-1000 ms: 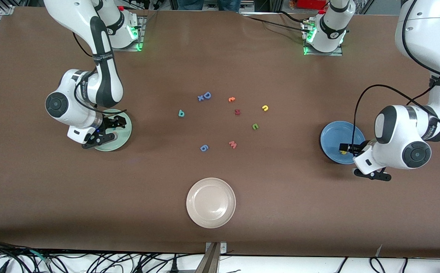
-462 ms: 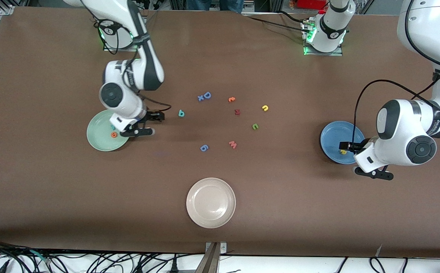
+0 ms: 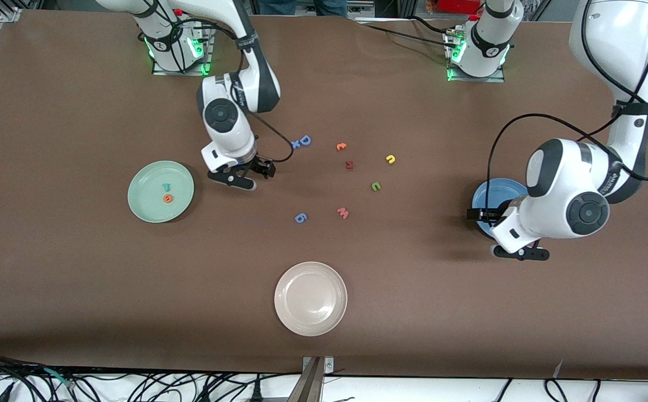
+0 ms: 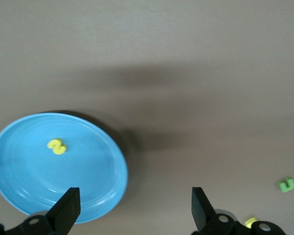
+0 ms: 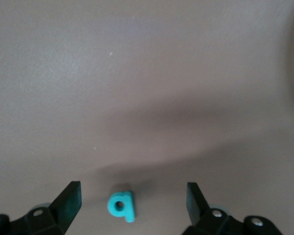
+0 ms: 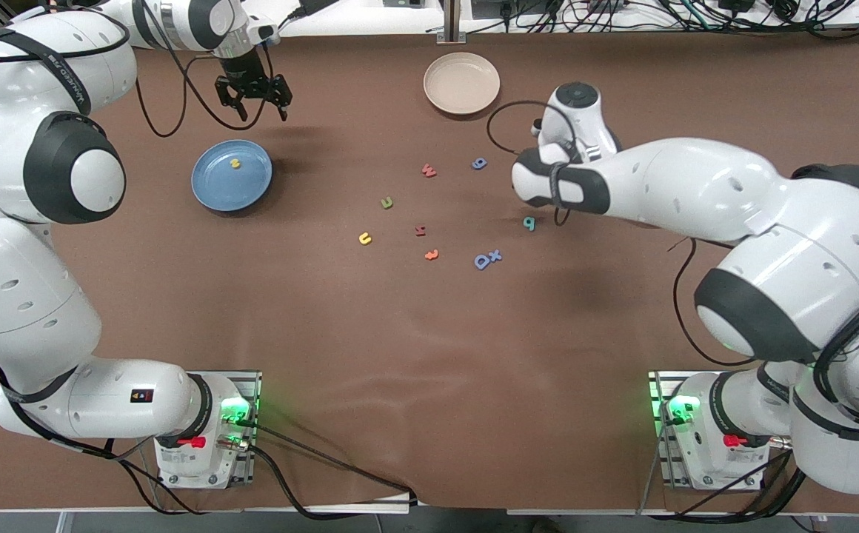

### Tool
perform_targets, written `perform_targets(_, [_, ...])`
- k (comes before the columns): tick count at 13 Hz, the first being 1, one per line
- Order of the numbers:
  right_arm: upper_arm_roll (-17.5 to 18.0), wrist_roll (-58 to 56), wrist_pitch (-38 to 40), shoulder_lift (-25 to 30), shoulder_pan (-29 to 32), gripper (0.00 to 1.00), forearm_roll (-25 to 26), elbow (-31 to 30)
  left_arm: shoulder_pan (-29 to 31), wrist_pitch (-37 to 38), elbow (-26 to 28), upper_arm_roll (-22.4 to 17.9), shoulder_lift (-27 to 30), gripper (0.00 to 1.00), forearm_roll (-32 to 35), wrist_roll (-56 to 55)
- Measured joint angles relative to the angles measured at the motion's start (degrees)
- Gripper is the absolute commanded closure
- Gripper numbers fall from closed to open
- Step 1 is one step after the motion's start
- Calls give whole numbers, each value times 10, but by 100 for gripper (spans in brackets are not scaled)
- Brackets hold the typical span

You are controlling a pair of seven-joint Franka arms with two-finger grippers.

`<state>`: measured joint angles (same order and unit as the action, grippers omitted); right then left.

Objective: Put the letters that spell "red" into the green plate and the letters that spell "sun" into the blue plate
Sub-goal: 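Grasp the cyan q with the right gripper while the left gripper withdraws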

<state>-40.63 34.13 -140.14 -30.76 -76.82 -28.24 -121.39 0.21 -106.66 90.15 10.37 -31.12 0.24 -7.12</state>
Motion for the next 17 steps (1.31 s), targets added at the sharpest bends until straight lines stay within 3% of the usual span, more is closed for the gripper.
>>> perform_targets(6, [1, 43, -23, -35, -23, 21, -3, -4, 4, 0, 0, 4, 0, 0, 0, -9])
perform_targets(9, [7, 41, -29, -35, -23, 21, -60, -8, 5, 0, 0, 4, 0, 0, 0, -9])
perform_targets(12, [15, 41, -29, -35, -23, 24, -74, -8, 1, 0, 0, 10, 0, 0, -1, -28])
perform_targets(14, [19, 41, -29, -35, -23, 37, -75, -9, -11, 0, 0, 20, 0, 0, -1, -60])
perform_targets(16, [22, 41, -30, -35, -24, 60, -75, -9, -24, -12, 0, 36, -1, 0, -2, -110])
perform_targets(17, [23, 41, -31, -34, -24, 77, -75, -8, -35, -29, 1, 44, -2, 0, -2, -147])
